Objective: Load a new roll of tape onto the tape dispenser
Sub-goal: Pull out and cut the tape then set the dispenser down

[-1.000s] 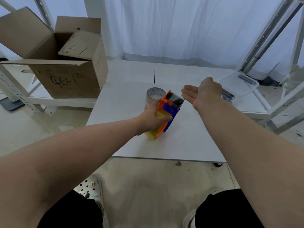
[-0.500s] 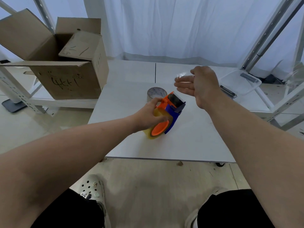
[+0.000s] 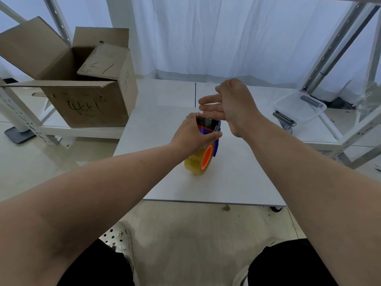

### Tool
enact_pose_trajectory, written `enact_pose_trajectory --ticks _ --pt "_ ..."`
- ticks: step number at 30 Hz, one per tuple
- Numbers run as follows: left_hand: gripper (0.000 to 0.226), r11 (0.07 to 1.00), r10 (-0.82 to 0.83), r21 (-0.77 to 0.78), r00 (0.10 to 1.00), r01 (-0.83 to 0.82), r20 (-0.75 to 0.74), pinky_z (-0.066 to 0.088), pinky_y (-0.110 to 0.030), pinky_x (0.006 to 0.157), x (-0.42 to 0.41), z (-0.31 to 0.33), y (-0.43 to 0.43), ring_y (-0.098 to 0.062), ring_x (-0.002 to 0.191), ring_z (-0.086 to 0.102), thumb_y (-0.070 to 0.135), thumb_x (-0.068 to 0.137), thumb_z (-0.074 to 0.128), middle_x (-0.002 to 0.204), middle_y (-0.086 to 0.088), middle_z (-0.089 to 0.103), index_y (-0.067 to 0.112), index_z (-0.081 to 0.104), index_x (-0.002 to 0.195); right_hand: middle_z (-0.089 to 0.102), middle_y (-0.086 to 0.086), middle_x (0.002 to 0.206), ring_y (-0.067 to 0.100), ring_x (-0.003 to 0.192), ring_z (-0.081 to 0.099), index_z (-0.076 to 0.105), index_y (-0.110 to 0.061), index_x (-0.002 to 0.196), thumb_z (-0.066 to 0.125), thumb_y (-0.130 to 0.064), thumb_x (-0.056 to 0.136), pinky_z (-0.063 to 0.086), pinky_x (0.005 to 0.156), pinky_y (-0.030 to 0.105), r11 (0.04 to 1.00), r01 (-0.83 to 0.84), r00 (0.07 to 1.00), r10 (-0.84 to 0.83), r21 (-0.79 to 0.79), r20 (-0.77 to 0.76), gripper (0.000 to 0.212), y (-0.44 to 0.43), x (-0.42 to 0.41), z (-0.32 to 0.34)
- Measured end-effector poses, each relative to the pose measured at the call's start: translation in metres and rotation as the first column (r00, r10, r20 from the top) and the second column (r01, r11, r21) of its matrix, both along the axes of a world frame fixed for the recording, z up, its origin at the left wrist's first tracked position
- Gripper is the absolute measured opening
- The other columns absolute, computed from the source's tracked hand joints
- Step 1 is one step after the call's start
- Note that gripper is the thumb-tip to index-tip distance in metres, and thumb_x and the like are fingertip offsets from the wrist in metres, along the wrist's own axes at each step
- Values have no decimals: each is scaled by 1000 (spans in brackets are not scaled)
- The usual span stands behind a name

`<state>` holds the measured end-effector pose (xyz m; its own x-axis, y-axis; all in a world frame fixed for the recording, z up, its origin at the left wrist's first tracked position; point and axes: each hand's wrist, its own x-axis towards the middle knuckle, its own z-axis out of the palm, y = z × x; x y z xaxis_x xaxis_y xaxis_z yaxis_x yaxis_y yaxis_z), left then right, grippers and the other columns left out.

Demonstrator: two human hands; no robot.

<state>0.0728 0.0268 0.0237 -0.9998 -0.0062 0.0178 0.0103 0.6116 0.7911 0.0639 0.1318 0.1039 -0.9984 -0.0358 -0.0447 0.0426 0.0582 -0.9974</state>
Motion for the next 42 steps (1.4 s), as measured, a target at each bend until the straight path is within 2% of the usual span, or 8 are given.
enact_pose_trajectory --ticks 5,10,20,25,28,33,37,42 --pt "66 999 -26 -24 999 25 -45 38 -24 74 2 -3 0 -13 92 50 43 75 71 115 0 55 15 41 126 71 16 83 32 79 72 41 -10 99 35 -11 96 61 72 39 998 64 998 -64 5 -30 7 2 0 -1" --pt "71 999 -49 -15 998 48 -49 41 -25 74 8 -2 2 -13 92 50 43 74 72 107 4 52 17 38 130 67 21 84 33 72 67 38 -11 96 32 -8 95 59 68 40 966 255 966 -256 -44 -33 7 7 -3 -4" --pt "66 998 -59 21 998 59 -10 42 -27 74 12 0 1 -16 95 51 39 76 71 109 2 52 15 38 127 70 18 83 33 72 69 39 -10 92 35 -9 94 59 69 41 976 199 973 -186 92 -139 4 -3 2 1" --pt "62 993 -96 62 995 96 6 51 -35 82 16 -2 0 -19 95 54 35 76 72 109 -2 54 15 39 124 70 14 81 28 71 69 44 -7 104 34 -8 94 60 69 39 979 200 979 -199 29 -33 14 9 -1 -2" --pt "59 981 -135 147 989 126 54 50 -31 81 17 0 -2 -16 94 53 31 77 72 107 1 52 16 38 123 71 14 83 26 75 71 47 -3 110 37 -7 95 60 73 38 985 173 984 -173 -1 42 19 21 -5 -5" --pt "51 982 -114 159 990 100 80 46 -24 66 15 3 -11 -7 79 47 30 75 73 89 10 45 19 34 107 73 11 86 22 77 72 54 -3 102 44 -9 92 59 74 33 983 146 987 -153 114 57 15 27 -6 -7" --pt "51 978 -101 191 993 89 54 36 -17 57 15 3 -13 -4 75 45 25 77 73 87 12 42 17 32 107 70 9 76 19 67 68 55 -8 86 47 -6 90 58 73 31 981 186 975 -191 48 112 9 28 -8 -9" --pt "47 974 -105 198 994 107 -20 41 -8 54 19 0 -17 -2 75 45 23 78 72 88 12 42 16 34 104 68 9 74 14 59 61 51 -12 81 54 -1 86 54 65 25 977 213 954 -215 31 210 13 35 -11 -21"
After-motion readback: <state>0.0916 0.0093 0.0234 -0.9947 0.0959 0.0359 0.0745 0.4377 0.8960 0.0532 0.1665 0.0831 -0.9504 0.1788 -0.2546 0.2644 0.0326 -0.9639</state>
